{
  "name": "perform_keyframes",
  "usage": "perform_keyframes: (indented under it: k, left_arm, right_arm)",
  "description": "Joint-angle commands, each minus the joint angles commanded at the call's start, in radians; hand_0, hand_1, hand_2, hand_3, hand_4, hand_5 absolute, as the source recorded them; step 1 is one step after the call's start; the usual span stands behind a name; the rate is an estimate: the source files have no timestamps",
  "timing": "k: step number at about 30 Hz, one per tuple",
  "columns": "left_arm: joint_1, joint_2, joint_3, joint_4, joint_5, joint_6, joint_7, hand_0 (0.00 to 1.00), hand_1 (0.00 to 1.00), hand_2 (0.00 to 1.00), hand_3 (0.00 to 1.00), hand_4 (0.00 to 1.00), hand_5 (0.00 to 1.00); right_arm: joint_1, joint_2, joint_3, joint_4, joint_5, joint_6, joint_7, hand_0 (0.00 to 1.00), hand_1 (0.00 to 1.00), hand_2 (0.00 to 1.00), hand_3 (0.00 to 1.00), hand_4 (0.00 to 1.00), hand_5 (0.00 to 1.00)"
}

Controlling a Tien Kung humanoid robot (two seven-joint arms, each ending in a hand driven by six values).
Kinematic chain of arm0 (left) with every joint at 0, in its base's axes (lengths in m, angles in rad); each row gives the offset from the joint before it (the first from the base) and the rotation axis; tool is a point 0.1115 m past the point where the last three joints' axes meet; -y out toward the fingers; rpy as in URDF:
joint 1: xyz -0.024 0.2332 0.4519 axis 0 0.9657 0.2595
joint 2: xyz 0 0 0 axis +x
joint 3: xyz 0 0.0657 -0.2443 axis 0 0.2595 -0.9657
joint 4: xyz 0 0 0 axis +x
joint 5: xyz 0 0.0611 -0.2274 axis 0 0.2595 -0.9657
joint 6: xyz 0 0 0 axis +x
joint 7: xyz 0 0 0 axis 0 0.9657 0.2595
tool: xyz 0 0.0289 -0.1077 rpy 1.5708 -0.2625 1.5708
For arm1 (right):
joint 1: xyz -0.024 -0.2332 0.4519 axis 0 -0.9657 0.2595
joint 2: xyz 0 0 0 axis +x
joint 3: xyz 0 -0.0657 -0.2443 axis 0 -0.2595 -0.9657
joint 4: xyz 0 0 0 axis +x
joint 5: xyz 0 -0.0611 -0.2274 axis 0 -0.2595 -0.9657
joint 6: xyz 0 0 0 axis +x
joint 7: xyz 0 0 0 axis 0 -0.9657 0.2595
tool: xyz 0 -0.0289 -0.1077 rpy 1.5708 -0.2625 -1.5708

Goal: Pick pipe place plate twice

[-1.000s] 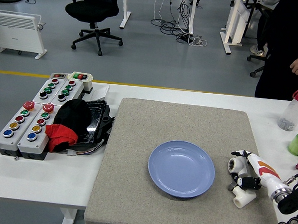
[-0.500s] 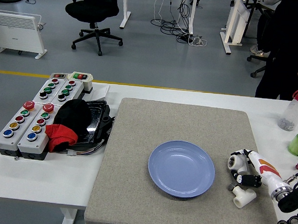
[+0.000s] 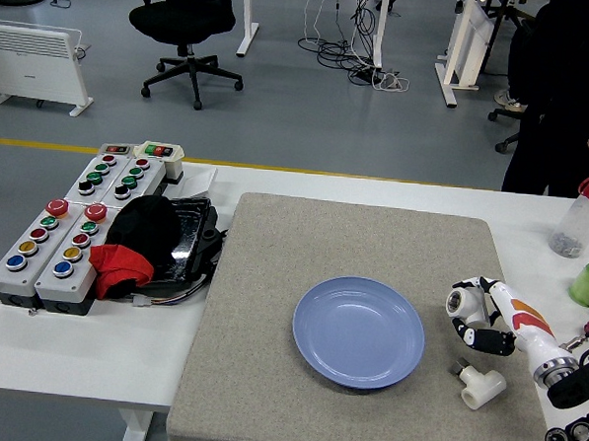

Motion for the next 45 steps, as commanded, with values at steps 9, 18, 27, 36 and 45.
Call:
perform_keyframes:
  k: [9,18,27,36,45]
  left_arm:
    - [-0.001,0.0,0.003,0.0,-0.003,0.0,-0.001,0.724,0.747,0.706,0.65,0.396,0.998]
    - [-0.001,0.0,0.004,0.0,-0.002,0.0,0.0,0.723,0.747,0.706,0.649,0.396,0.998]
    - [0.004,0.0,0.003,0.0,0.001,-0.001,0.002,0.723,0.746,0.705,0.65,0.396,0.998]
    - [0.01,0.0,-0.002,0.0,0.009,-0.002,0.004,0.725,0.747,0.706,0.651,0.398,0.998]
    - [0.013,0.0,-0.006,0.0,0.018,-0.005,0.005,0.725,0.747,0.706,0.651,0.398,0.998]
  right_arm:
    - [0.03,0.002,-0.087,0.151,0.003,-0.006,0.006,0.329,0.451,0.542,0.614,0.456,0.149]
    - [0.136,0.039,-0.289,0.137,0.051,-0.011,0.008,0.356,0.465,0.541,0.612,0.452,0.152]
    - [0.222,0.088,-0.442,0.05,0.048,0.009,-0.071,0.392,0.498,0.549,0.622,0.452,0.151]
    - [0.258,0.125,-0.488,-0.016,0.015,0.035,-0.139,0.671,0.713,0.807,0.835,0.625,0.337]
    - [0.257,0.127,-0.476,-0.029,-0.012,0.088,-0.14,0.864,0.832,0.971,0.998,0.731,0.399]
